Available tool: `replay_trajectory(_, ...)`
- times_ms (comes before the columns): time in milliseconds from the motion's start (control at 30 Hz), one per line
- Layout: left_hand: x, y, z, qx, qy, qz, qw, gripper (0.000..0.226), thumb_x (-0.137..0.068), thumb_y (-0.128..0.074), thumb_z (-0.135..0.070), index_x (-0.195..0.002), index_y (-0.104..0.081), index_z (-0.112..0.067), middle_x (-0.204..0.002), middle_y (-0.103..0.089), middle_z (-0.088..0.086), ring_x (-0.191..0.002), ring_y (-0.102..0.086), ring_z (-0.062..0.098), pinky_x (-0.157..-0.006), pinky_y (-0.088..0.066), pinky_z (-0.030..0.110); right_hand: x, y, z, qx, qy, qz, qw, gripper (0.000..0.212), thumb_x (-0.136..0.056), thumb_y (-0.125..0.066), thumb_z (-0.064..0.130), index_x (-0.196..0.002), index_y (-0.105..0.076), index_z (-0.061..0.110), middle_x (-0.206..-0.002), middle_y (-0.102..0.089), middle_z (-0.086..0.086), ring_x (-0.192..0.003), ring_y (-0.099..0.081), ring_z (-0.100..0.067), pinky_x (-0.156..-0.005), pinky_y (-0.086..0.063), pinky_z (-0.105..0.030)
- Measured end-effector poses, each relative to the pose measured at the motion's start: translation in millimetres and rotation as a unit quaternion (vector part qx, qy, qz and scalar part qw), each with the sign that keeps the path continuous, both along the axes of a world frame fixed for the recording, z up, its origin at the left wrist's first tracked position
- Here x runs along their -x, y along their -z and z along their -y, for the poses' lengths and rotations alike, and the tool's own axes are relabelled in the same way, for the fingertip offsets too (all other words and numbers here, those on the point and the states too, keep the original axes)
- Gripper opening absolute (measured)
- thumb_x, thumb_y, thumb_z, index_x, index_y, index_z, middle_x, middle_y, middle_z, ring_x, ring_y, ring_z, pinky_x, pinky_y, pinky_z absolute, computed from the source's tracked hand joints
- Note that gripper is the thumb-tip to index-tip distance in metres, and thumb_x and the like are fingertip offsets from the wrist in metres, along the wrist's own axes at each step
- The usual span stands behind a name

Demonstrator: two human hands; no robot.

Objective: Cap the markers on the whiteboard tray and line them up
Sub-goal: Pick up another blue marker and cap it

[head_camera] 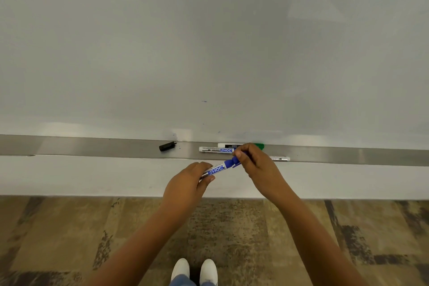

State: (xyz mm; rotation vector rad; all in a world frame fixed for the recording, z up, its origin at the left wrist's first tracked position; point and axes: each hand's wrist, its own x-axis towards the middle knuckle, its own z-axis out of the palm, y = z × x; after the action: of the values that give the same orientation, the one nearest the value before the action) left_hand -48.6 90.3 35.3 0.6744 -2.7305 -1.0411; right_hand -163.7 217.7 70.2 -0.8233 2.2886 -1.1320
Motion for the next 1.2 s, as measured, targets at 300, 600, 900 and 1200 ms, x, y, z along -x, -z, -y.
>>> replay_trajectory(300,-5,-1,1,-0.013,-0.009,-0.003,1.0,0.035,-0.089,-0.048,-0.03,-0.123,-0.051,-0.021,-0.117,-0.062,0.004,-0.082,-0.045,0.009,-0.073,-0.039,0.019,-7,2,-7,0.016,0.096,-0.044,0.994,0.013,-0.095,-0.04,0.03,-0.09,-0.043,0.019,-0.065,-0.047,0.011,-0.055,-0.042,-0.006,-0.05,-0.034,-0.017)
replay_trajectory(600,-2,-3,-5,-0.01,0.054,-0.005,0.998,0.034,-0.09,-0.044,-0.035,-0.122,-0.051,-0.023,-0.114,-0.064,0.0,-0.076,-0.045,0.008,-0.061,-0.031,0.008,-18,5,0,-0.021,0.052,0.007,0.998,0.021,-0.096,-0.035,0.035,-0.088,-0.04,0.016,-0.062,-0.042,0.006,-0.054,-0.038,-0.008,-0.054,-0.033,-0.02)
replay_trajectory(900,6,-8,-6,0.013,0.066,0.0,0.998,0.036,-0.091,-0.041,-0.036,-0.124,-0.049,-0.023,-0.117,-0.062,0.001,-0.08,-0.045,0.007,-0.061,-0.034,0.012,-15,1,-2,-0.033,0.077,0.003,0.996,0.019,-0.097,-0.034,0.033,-0.092,-0.039,0.015,-0.063,-0.042,0.009,-0.054,-0.04,-0.006,-0.053,-0.033,-0.014)
replay_trajectory(1200,-1,5,-16,-0.033,0.047,-0.012,0.998,0.032,-0.09,-0.042,-0.035,-0.117,-0.054,-0.022,-0.088,-0.053,-0.012,-0.063,-0.045,0.0,-0.057,-0.032,0.01,-19,3,-4,-0.024,0.049,0.001,0.999,0.016,-0.097,-0.036,0.03,-0.091,-0.04,0.016,-0.062,-0.044,0.009,-0.052,-0.04,-0.006,-0.048,-0.033,-0.015)
